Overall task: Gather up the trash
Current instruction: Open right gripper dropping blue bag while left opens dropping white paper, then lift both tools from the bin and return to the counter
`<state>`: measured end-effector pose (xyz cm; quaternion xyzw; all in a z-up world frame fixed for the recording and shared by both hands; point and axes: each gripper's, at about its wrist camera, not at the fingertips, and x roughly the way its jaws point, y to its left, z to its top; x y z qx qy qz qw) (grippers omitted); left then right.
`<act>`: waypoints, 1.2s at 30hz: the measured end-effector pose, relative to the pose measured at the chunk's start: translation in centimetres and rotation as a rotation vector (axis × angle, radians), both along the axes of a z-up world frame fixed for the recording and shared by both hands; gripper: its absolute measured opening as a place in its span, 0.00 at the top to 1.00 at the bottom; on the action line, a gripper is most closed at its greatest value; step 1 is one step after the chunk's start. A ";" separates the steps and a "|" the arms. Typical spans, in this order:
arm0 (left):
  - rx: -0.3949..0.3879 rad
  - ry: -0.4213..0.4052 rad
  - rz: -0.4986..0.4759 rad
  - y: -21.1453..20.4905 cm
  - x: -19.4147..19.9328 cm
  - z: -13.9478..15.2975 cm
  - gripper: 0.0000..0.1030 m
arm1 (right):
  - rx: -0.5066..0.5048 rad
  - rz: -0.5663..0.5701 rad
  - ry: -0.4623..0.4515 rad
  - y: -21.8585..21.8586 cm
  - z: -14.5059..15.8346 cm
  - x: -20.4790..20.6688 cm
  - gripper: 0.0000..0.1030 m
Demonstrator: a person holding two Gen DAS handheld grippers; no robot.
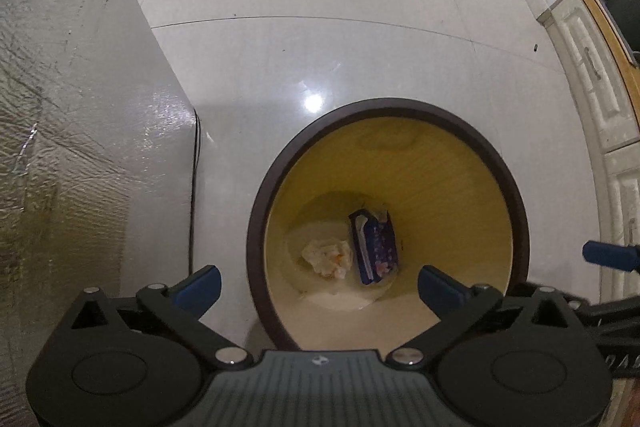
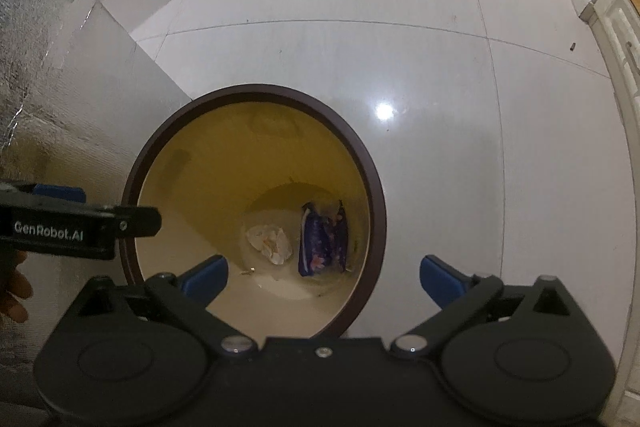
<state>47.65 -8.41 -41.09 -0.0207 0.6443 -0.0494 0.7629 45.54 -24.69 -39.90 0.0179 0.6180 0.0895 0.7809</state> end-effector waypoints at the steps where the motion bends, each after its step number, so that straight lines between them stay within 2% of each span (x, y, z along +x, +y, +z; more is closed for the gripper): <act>1: 0.004 0.000 -0.003 0.1 -0.1 0.1 0.00 | 0.004 -0.003 -0.003 -0.2 0.0 0.0 0.00; 11: 0.027 -0.016 -0.016 0.7 -1.5 1.5 0.00 | 0.023 -0.035 -0.029 -1.0 1.3 -0.5 0.00; 21: 0.048 -0.075 -0.009 1.1 -3.6 4.8 0.00 | 0.020 -0.055 -0.055 -1.9 3.6 -1.5 0.00; 29: 0.053 -0.106 0.002 1.7 -6.1 8.2 0.00 | 0.043 -0.076 -0.109 -2.3 7.6 -3.2 0.00; 36: 0.038 -0.187 0.002 1.6 -8.4 12.7 0.00 | 0.022 -0.050 -0.144 -2.3 11.5 -5.6 0.00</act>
